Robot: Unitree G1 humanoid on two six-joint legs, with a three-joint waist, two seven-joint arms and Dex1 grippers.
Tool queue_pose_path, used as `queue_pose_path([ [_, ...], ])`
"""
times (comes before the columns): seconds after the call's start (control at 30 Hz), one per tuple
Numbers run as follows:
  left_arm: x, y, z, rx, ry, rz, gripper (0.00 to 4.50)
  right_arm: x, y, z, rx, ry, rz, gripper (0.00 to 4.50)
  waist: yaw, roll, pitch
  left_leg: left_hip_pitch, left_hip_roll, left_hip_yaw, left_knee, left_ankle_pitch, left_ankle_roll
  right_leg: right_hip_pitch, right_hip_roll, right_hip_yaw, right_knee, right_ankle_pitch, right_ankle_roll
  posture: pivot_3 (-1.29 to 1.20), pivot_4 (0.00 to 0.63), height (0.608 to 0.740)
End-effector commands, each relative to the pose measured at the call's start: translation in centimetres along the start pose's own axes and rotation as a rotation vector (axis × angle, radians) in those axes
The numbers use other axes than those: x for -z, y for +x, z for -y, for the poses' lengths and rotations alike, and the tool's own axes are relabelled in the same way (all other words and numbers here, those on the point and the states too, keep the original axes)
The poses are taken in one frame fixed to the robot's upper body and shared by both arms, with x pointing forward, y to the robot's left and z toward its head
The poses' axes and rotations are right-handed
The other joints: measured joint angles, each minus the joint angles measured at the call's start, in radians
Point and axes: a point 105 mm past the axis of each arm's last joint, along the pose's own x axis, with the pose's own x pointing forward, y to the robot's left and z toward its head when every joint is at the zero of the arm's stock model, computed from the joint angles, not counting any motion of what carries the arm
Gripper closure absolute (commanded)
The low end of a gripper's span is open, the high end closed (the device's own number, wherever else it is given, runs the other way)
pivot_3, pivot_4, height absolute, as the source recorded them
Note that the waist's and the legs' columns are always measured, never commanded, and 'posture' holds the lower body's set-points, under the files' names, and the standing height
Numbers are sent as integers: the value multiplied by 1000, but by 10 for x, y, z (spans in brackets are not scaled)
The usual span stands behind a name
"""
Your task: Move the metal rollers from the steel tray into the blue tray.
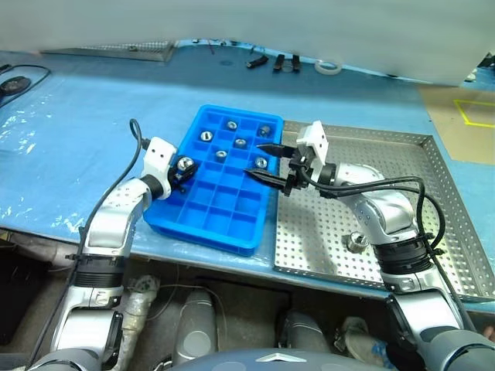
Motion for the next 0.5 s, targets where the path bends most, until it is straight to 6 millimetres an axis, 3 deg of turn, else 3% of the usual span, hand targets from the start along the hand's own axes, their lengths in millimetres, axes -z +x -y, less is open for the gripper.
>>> queue_pose_path([
  [0.03,-12,1,-8,-11,30,25,2801,-14,-4,-2,15,-42,43,538,0,0,0,0,0,0,0,0,0,0,0,0,0,0,0,208,150,740],
  [0.3,-24,11,-6,10,28,55,241,-15,-14,3,78,-36,51,538,0,0,0,0,0,0,0,0,-1,0,0,0,1,0,0,151,150,740],
  [0.5,-59,23,20,194,8,161,241,-19,-28,7,138,-38,53,538,-3,0,0,0,0,0,1,1,-1,0,0,0,2,0,0,71,150,740],
])
